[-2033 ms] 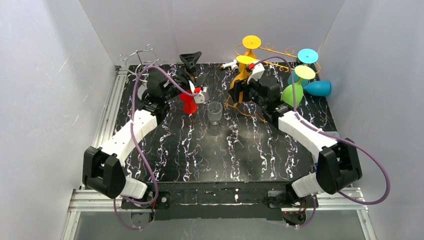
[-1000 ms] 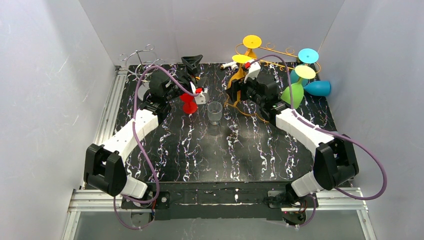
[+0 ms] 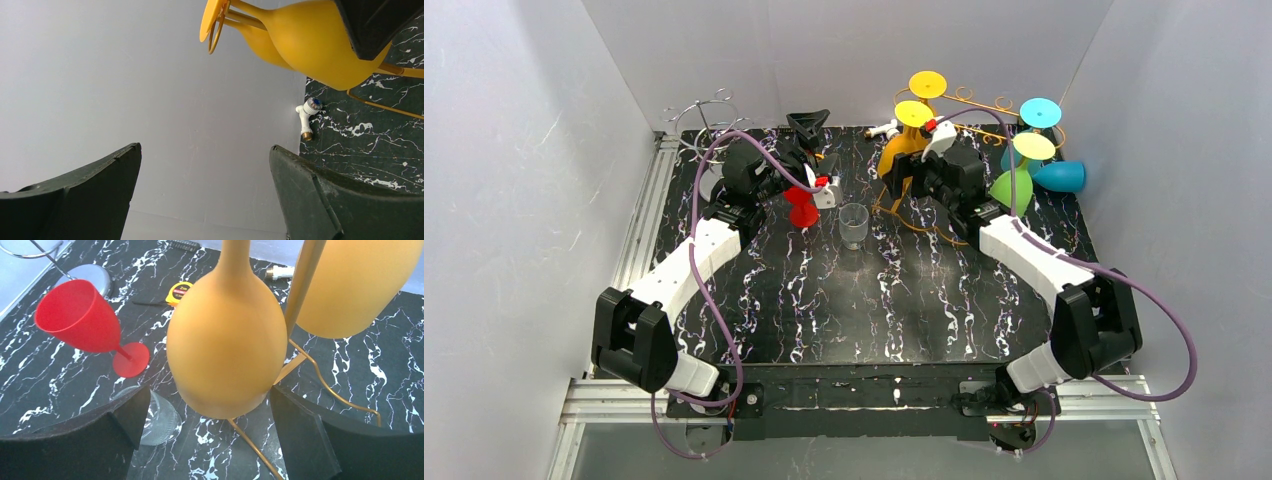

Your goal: Place the wine glass upside down on the wine glass rack

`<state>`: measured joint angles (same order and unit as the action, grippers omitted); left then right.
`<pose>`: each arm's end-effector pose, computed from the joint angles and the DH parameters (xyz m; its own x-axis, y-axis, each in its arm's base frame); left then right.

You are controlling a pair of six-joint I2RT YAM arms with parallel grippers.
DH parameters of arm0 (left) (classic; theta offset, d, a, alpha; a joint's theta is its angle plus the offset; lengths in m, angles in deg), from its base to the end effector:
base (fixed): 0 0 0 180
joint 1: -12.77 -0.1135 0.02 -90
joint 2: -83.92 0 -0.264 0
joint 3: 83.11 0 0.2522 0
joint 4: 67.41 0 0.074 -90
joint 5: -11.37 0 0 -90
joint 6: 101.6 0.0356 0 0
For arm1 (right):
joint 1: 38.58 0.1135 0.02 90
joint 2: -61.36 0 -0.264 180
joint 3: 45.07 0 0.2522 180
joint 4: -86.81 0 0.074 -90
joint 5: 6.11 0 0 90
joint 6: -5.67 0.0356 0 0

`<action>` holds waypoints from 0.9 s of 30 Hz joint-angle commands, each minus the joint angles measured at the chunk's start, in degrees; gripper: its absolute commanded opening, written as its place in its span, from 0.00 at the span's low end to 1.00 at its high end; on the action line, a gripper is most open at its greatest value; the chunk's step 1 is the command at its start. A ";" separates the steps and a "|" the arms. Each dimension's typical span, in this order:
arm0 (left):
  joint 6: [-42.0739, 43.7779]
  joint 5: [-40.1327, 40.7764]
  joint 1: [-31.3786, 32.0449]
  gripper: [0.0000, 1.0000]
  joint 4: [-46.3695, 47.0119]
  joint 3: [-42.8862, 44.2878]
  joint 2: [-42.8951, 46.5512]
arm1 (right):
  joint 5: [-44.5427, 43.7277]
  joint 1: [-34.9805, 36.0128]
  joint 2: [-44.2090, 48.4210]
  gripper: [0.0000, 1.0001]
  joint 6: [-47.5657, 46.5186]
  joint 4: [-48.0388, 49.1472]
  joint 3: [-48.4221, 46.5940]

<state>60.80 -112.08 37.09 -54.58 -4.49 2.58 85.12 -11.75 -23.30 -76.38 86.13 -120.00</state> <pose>0.2965 -0.1555 0.3807 0.8473 0.4899 -0.2054 0.1009 0.2312 0.9676 0.3136 0.1595 0.3139 -0.2247 0.0413 -0.9736 -0.4433 0.8854 0.1399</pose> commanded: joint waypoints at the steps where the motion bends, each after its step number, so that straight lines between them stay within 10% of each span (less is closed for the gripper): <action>1: -0.52 -0.78 -0.32 0.99 0.66 -0.35 0.56 | 0.12 1.78 5.41 0.98 0.30 -1.08 -0.84; 15: -6.32 3.20 -0.81 0.99 0.50 -1.96 4.60 | -11.74 4.91 28.02 0.98 3.81 -34.98 -2.38; 27: -15.14 8.61 -1.98 0.99 -4.77 -3.28 12.06 | -45.07 4.82 36.87 0.98 20.26 -61.30 -11.40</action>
<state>47.86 -104.56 35.43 -57.48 -6.76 9.70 55.40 -6.70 10.91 -64.76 34.77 -125.27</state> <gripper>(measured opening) 0.992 0.983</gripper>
